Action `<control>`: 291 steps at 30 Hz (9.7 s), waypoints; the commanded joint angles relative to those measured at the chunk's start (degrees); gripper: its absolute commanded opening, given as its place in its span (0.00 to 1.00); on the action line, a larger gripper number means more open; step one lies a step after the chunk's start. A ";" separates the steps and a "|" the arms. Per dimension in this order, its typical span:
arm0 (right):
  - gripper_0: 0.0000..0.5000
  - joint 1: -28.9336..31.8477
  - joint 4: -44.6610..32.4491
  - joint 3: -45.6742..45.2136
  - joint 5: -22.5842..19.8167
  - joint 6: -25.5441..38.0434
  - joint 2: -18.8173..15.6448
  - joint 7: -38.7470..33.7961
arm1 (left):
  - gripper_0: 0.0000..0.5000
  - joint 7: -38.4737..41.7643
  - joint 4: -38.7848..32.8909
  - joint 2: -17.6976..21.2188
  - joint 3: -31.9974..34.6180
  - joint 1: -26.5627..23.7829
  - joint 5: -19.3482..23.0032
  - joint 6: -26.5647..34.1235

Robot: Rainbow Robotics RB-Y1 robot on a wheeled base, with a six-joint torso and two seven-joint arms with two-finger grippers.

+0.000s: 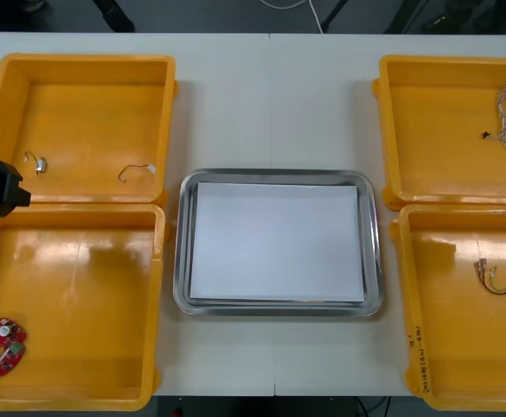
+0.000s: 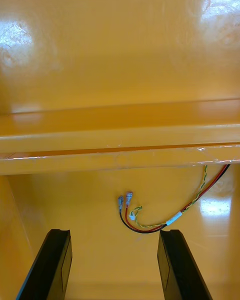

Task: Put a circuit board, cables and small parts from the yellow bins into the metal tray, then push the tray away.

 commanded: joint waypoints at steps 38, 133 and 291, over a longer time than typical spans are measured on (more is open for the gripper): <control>1.00 0.53 -1.46 0.34 -0.14 -0.22 0.21 2.42 | 1.00 4.00 -1.69 2.11 0.94 0.89 0.40 0.33; 1.00 0.53 -1.46 0.34 -0.14 -0.22 0.21 2.42 | 1.00 4.00 -1.69 2.11 0.94 0.89 0.40 0.33; 1.00 17.32 -2.08 -8.80 1.00 -12.70 -3.48 -9.00 | 1.00 6.29 -8.55 3.16 4.98 27.96 1.81 -15.63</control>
